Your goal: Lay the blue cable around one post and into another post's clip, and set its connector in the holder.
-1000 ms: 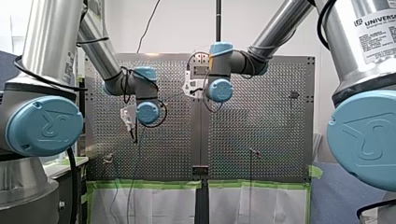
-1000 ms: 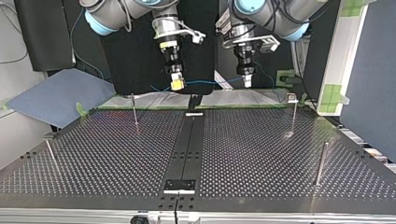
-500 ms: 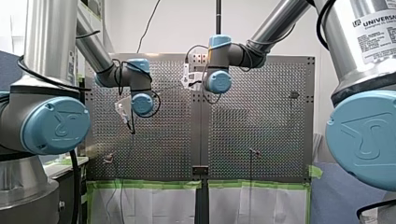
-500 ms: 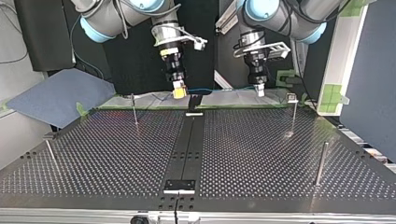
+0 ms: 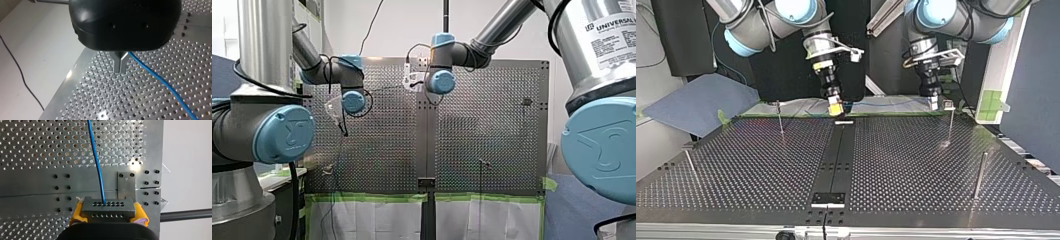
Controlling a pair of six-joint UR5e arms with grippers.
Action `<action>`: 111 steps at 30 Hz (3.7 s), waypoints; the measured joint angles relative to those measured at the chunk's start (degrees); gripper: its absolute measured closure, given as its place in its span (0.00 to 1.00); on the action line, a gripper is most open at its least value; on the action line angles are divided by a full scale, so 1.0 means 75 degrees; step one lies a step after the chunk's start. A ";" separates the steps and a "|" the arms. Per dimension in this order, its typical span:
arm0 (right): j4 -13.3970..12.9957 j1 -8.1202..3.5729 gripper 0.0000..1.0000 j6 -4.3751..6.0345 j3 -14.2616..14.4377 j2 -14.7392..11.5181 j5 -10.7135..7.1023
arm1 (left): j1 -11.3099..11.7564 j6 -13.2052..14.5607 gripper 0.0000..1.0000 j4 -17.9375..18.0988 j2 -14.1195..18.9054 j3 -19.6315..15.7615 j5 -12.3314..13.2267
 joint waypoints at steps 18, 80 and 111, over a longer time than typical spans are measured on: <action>0.0365 0.0187 1.00 -0.0225 -0.0861 0.0307 -0.0179 | 0.1193 -0.0358 1.00 -0.0378 0.0541 0.0117 0.0171; 0.1314 0.0032 1.00 -0.0187 -0.2650 0.0411 -0.0555 | 0.3323 -0.1472 1.00 -0.2288 -0.0179 0.4065 0.1468; 0.1542 -0.0342 1.00 -0.0195 -0.2679 0.0954 -0.0459 | 0.3673 -0.1548 1.00 -0.2248 -0.1381 0.4126 0.2311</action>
